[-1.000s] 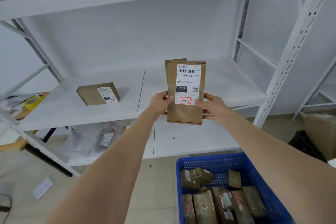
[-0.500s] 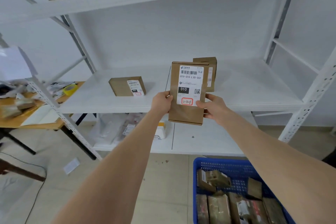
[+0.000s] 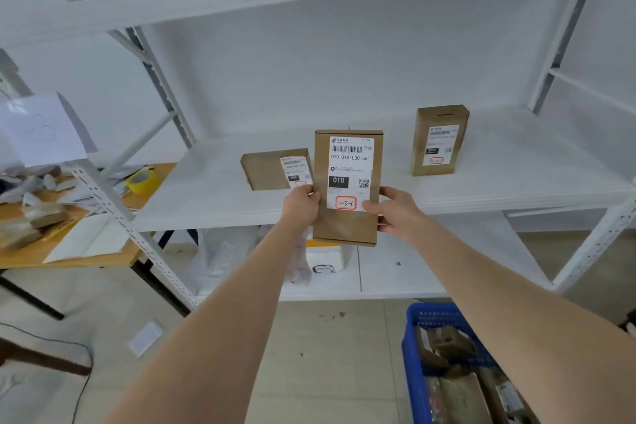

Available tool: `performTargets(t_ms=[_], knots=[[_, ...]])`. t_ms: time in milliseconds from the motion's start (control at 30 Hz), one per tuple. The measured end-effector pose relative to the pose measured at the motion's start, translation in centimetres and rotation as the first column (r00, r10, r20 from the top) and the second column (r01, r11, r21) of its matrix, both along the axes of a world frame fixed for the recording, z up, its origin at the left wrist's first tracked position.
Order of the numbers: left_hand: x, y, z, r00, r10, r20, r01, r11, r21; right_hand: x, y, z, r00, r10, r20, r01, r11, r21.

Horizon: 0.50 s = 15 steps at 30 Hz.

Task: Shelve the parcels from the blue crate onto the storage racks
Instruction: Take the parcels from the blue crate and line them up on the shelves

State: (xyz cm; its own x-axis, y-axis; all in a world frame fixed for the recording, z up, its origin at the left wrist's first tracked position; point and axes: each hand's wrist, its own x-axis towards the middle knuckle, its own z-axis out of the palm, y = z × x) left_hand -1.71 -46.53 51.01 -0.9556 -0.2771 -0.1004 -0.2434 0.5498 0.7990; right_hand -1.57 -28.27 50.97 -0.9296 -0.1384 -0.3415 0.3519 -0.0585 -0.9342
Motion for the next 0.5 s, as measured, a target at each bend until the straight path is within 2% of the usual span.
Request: performTargets(t_ms=[500], knots=[[-3.5, -18.5, -0.8, 0.998, 0.069, -0.005, -0.069, 0.997, 0.037, -4.2, -18.3, -0.7, 0.998, 0.055, -0.011, -0.054, 0.998, 0.017]])
